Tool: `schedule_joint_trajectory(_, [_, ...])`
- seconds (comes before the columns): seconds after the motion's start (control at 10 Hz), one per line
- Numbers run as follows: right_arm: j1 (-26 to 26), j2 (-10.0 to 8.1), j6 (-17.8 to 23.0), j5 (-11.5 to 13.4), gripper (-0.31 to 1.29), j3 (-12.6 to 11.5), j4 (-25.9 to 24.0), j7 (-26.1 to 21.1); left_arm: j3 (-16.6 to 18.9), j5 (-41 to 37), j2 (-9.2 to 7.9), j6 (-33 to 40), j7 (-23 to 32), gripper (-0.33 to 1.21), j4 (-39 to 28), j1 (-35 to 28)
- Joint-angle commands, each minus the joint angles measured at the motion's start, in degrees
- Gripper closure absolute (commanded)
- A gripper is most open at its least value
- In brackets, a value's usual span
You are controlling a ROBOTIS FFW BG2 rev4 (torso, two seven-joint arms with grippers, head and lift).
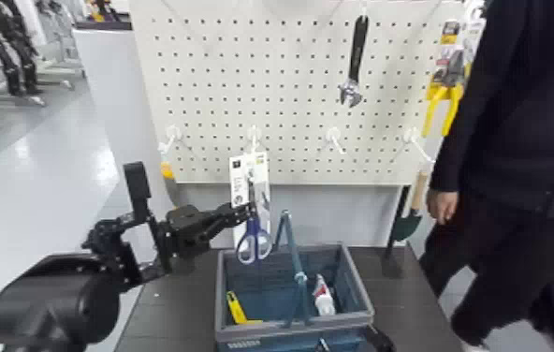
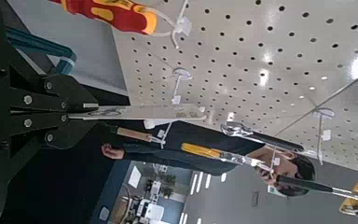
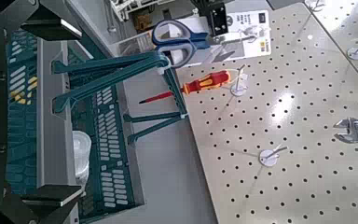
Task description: Put the blue scissors into the crate.
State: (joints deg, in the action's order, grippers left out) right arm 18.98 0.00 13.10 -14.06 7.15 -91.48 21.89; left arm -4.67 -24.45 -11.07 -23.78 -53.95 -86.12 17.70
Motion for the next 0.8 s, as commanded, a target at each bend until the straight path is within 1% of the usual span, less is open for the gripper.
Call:
schedule_joint_trajectory(0.1, [-0.1, 0.35, 0.1, -0.1, 0.14, 0.0, 0.2, 0.1, 0.5, 1.7, 0.09, 0.0, -0.4, 1.17, 3.1, -0.9])
schedule_joint_trajectory(0.4, [-0.1, 0.44, 0.3, -0.2, 0.14, 0.0, 0.3, 0.1, 0.3, 3.1, 0.09, 0.7, -1.1, 1.17, 7.5, -1.0])
schedule_joint_trajectory(0.8, [-0.1, 0.44, 0.3, -0.3, 0.14, 0.1, 0.4, 0.2, -0.1, 4.1, 0.44, 1.8, -1.4, 1.17, 11.5, -1.1])
